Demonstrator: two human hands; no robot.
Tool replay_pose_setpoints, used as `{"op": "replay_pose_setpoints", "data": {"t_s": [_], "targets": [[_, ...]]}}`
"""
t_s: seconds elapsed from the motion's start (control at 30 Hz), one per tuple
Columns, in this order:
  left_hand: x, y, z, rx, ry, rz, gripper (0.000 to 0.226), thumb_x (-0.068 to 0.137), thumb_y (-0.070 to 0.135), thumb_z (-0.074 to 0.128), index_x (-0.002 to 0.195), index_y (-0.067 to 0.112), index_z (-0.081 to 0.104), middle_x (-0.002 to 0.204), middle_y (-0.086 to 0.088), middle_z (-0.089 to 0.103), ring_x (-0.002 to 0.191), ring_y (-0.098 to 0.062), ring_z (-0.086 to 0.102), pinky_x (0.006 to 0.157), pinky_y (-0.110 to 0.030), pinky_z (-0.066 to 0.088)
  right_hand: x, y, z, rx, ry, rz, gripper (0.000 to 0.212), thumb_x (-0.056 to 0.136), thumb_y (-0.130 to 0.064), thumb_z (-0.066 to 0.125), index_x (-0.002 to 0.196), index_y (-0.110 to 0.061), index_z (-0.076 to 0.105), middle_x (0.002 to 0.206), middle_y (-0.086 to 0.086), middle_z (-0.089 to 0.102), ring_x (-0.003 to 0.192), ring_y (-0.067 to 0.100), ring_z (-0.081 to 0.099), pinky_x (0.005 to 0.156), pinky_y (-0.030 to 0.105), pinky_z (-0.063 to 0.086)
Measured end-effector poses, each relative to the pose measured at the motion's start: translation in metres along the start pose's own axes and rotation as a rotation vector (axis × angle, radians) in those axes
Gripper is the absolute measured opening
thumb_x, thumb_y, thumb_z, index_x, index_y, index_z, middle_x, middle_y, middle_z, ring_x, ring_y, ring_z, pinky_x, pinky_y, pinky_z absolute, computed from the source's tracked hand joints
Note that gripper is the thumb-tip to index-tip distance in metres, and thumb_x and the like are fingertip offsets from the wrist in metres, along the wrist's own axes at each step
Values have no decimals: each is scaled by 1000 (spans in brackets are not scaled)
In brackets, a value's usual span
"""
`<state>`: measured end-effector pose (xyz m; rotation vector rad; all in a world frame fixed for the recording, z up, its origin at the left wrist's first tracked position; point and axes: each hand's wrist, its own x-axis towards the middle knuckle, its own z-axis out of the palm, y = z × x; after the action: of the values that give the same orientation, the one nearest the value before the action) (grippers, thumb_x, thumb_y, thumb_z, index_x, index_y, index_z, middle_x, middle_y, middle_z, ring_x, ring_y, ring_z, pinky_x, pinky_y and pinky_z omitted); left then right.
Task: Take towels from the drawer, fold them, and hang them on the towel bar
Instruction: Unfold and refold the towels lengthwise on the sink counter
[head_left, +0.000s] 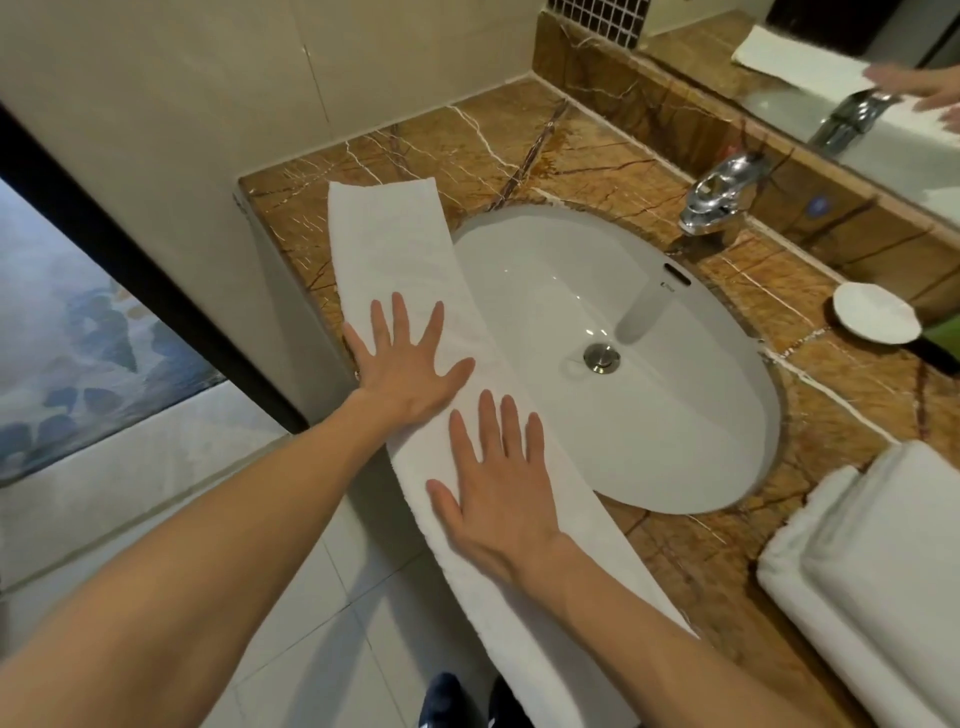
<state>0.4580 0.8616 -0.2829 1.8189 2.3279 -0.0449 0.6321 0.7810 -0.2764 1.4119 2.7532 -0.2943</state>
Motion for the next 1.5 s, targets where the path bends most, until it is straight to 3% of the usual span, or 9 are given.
{"op": "replay_pose_setpoints", "data": {"t_s": [0.57, 0.7, 0.9, 1.07, 1.17, 1.2, 1.27, 1.33, 1.5], "targets": [[-8, 12, -10, 31, -9, -76, 87, 81, 79, 9, 147, 30, -20, 155, -15, -23, 141, -39, -23, 109, -63, -14, -14, 10, -4, 91, -24, -54, 76, 93, -64, 15, 154, -22, -3, 160, 13, -14, 147, 32, -17, 117, 51, -14], [-18, 43, -27, 9, 83, 152, 79, 87, 72, 14, 147, 32, -19, 156, -11, -24, 141, -34, -25, 108, -60, -20, -25, 19, -30, 145, 51, 16, 72, 95, -59, 19, 154, -18, 7, 161, 16, 1, 149, 29, -8, 118, 47, -13], [-15, 134, -65, -16, 58, 426, 69, 93, 60, 19, 147, 34, -16, 158, -11, -17, 144, -32, -16, 113, -56, -11, -55, 90, -83, 75, 95, 179, 63, 98, -51, 26, 149, -16, 25, 160, 18, 12, 148, 30, 4, 118, 46, -8], [-38, 217, -77, -161, -40, 650, 63, 98, 50, 27, 150, 32, -3, 158, -10, -14, 146, -29, 8, 116, -52, 1, -106, 158, -114, -61, 122, 386, 51, 97, -40, 35, 143, -17, 34, 155, 17, 24, 145, 33, 15, 117, 49, 6], [-59, 264, -71, -131, -122, 766, 59, 98, 46, 32, 151, 27, 16, 159, -12, 8, 143, -29, 18, 116, -51, 14, -142, 191, -119, -44, 158, 569, 51, 96, -37, 37, 143, -18, 35, 153, 15, 28, 143, 32, 18, 117, 47, 8], [-67, 279, -69, -136, -136, 800, 52, 97, 44, 35, 145, 24, 33, 152, -13, 29, 138, -30, 29, 112, -49, 23, -155, 201, -118, -5, 156, 651, 54, 96, -38, 37, 146, -19, 30, 156, 15, 24, 145, 31, 15, 118, 47, 6], [-84, 305, -66, -264, -175, 837, 33, 95, 36, 41, 111, 18, 64, 114, -10, 63, 108, -29, 55, 90, -43, 43, -181, 218, -113, 60, 151, 840, 58, 97, -42, 36, 148, -19, 24, 158, 15, 17, 146, 32, 10, 117, 49, 6], [-104, 328, -63, -487, -328, 757, 31, 94, 31, 46, 77, 11, 63, 80, -9, 64, 80, -26, 58, 68, -37, 43, -207, 232, -108, 197, 173, 1055, 61, 97, -44, 36, 149, -18, 19, 157, 15, 16, 145, 34, 12, 116, 52, 13], [-118, 363, -61, -773, -388, 465, 28, 88, 33, 62, 77, 6, 60, 70, -1, 53, 67, -18, 51, 60, -30, 37, -239, 248, -106, 654, 196, 1225, 74, 93, -50, 48, 148, -14, 16, 154, 16, 15, 138, 39, 26, 110, 50, 33]]}}
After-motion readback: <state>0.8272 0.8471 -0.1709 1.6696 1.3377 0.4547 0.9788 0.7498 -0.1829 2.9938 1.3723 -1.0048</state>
